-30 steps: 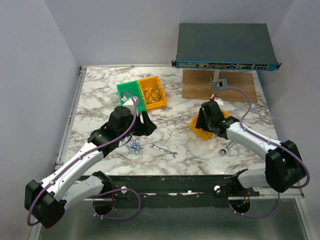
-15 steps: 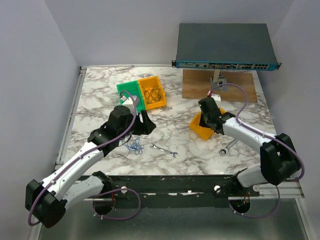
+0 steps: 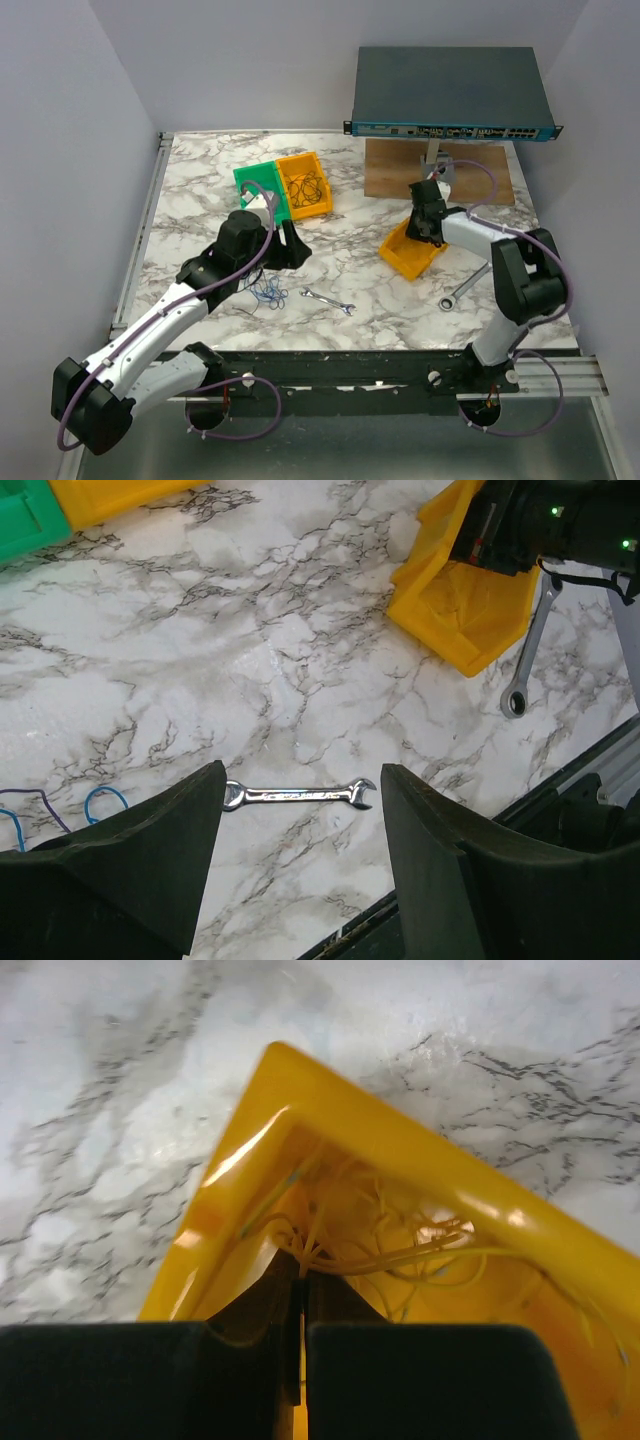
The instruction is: Untangle the cables
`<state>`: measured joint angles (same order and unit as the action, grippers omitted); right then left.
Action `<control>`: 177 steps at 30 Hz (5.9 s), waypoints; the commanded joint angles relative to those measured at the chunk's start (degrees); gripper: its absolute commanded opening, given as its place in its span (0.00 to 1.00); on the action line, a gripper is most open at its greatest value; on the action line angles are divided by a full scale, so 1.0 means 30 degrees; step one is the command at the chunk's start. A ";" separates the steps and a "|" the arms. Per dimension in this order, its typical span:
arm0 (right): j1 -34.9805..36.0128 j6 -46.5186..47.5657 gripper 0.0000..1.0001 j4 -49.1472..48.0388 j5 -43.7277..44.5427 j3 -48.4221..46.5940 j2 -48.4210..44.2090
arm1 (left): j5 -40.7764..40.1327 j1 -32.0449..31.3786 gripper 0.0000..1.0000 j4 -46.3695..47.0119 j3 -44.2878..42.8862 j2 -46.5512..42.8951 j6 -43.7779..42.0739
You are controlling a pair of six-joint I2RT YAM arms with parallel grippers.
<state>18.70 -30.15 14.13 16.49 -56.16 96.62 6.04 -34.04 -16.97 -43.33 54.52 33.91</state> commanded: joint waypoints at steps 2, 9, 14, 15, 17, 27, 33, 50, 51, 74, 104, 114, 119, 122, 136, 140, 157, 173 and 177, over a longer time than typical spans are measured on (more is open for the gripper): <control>-0.0608 -0.0458 0.01 -0.1328 -0.2094 -0.0816 0.2624 | 0.0145 0.0180 0.65 -0.0014 0.0059 -0.0088 -0.0371; -0.0608 -0.0238 0.15 -0.0624 -0.1763 -0.0640 0.0596 | 0.0066 0.0300 0.64 -0.0327 0.0066 -0.0462 -0.0666; -0.0605 0.0170 0.38 0.0930 -0.1521 -0.0761 -0.1593 | -0.0023 0.0345 0.64 -0.0261 -0.0054 -0.0331 -0.0698; -0.0608 0.0231 0.39 0.1118 -0.1431 -0.0762 -0.1937 | -0.0077 0.0338 0.64 -0.0292 -0.0084 -0.0333 -0.0726; -0.0619 0.0310 0.43 0.1501 -0.1288 -0.0705 -0.2503 | -0.0189 0.0365 0.64 -0.0363 -0.0131 -0.0332 -0.0755; -0.0579 0.2227 0.64 0.1918 -0.5072 -0.0008 -0.5397 | -0.1318 0.0721 0.80 -0.0838 0.0542 -0.0908 -0.0452; 0.3220 0.3299 0.74 0.0725 -0.7722 0.0445 -0.6688 | -0.4086 0.1609 0.98 -0.2225 0.1246 -0.0484 0.0965; 1.3109 -0.0643 0.73 -0.7467 -0.6281 0.1029 -0.0957 | -0.2824 0.5795 0.81 -0.3104 0.5892 -0.5343 0.4077; 1.3350 -0.0806 0.73 -0.7571 -0.6113 0.0737 -0.0402 | -0.2952 0.5864 0.79 -0.3411 0.6023 -0.5590 0.4488; 1.5113 -0.3125 0.04 -0.7388 -0.2150 -0.1818 0.3567 | -0.2288 0.6543 0.79 -0.2785 0.7178 -0.8210 0.5240; 1.5113 -0.2641 0.01 -0.4180 0.2765 0.3537 -0.2714 | 0.4826 0.5985 0.58 0.3826 0.6995 0.1673 0.1308; 1.5117 -0.2539 0.01 -0.4205 0.2630 0.3536 -0.3018 | 0.1376 0.3984 0.55 0.1489 0.3157 0.4655 -0.0906; 1.5122 -0.2500 0.01 -0.4051 0.2757 0.3581 -0.3288 | -0.1350 0.2025 0.49 -0.0898 0.0820 0.6713 -0.2309; 1.5095 -0.2489 0.01 -0.3956 0.2859 0.3556 -0.3436 | -0.2557 0.1183 0.44 -0.2566 -0.0345 0.8298 -0.2368; 1.5082 -0.2665 0.01 -0.3653 0.2659 0.3420 -0.3546 | -0.4333 0.0029 0.45 -0.4369 -0.2250 1.1091 -0.2322; 1.5092 -0.2704 0.01 -0.3655 0.2639 0.3387 -0.3657 | -0.4201 -0.0191 0.46 -0.4567 -0.2849 1.1903 -0.2608; 1.3617 -0.4228 0.01 -0.0352 0.4210 0.3918 -0.5370 | -0.7243 0.0601 0.00 -0.3041 -0.1117 0.8231 -0.1423; 0.9615 -0.6255 0.01 0.3361 0.9150 0.6489 -1.4972 | -0.3755 1.0003 0.00 -0.2210 0.4498 -0.8472 0.4002; 0.9591 -0.6811 0.01 0.4493 1.0652 0.6505 -1.6905 | -0.2047 1.2937 0.00 -0.3189 0.3764 -0.8992 0.3843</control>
<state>47.88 -47.20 21.32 39.31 -37.41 50.81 -6.74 -2.92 -22.61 -29.71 28.71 43.44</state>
